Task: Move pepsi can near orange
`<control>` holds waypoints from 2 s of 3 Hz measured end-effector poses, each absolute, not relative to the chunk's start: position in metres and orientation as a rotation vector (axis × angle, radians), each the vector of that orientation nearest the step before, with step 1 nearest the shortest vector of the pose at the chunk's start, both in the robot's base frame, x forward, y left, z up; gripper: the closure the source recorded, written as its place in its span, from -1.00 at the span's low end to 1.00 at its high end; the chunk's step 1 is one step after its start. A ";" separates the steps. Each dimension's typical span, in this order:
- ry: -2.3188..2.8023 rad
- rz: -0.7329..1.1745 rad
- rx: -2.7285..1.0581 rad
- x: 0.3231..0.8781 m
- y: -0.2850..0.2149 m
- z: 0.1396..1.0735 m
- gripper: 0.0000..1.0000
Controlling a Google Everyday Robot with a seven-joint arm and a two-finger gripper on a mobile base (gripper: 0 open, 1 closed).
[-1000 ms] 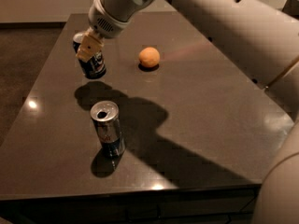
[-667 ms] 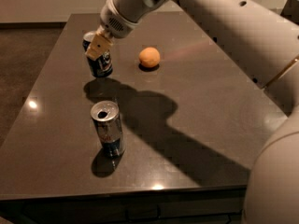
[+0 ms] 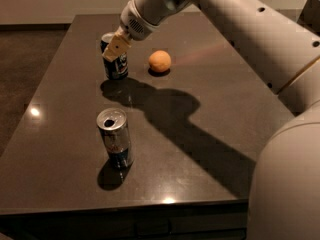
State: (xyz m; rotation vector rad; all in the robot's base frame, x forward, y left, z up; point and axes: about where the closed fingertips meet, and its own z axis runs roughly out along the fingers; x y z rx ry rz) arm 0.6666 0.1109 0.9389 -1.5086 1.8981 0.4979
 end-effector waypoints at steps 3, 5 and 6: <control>1.960 0.468 -1.469 0.690 0.078 0.938 1.00; 1.987 0.448 -1.439 0.699 0.064 0.928 0.22; 1.988 0.460 -1.426 0.702 0.060 0.921 -0.21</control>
Offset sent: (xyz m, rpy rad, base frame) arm 0.0249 -0.0438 0.0095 -0.0436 0.0142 -0.0726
